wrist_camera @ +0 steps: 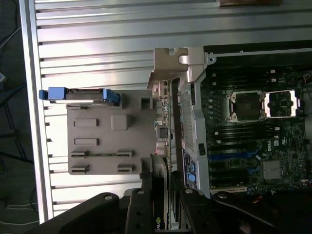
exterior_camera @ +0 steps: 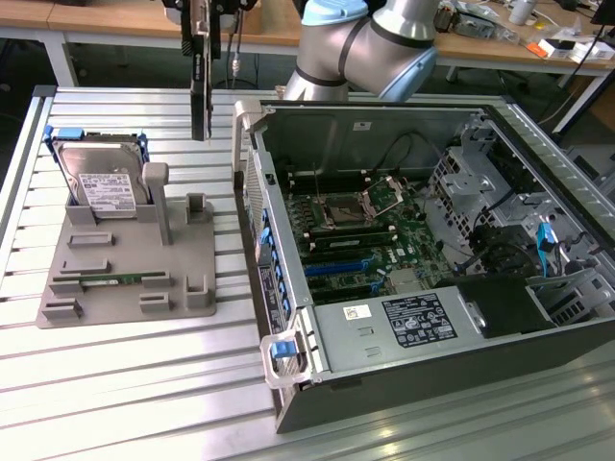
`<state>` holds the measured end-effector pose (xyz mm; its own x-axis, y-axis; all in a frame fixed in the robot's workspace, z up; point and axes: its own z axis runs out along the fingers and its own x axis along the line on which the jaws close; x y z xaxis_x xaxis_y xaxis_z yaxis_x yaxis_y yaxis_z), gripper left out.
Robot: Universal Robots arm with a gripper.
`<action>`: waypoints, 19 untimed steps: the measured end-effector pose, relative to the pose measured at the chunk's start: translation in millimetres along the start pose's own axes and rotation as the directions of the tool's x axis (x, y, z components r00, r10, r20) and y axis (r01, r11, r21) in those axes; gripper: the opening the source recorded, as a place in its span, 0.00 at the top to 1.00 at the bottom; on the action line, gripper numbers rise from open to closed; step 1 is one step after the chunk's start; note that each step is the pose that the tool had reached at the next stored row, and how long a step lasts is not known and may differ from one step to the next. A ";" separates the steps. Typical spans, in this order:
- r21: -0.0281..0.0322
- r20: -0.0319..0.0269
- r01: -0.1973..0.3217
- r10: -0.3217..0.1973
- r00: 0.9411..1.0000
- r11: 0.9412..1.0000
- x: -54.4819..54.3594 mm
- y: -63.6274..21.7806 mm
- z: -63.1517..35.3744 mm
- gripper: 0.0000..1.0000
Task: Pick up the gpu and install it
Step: 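Pick up the gpu and move the gpu toward the slot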
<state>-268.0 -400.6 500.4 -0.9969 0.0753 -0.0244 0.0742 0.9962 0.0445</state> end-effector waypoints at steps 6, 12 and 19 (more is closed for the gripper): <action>0.000 0.000 0.000 0.000 1.000 1.000 -5.2 0.4 0.5 0.74; 0.000 0.000 0.000 0.000 1.000 1.000 -9.2 0.7 0.7 0.74; 0.000 0.000 0.000 0.000 1.000 1.000 -13.8 1.0 1.3 0.74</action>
<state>-254.1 -400.6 499.5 -0.9969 0.0754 -0.0245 0.0742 0.9962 0.0446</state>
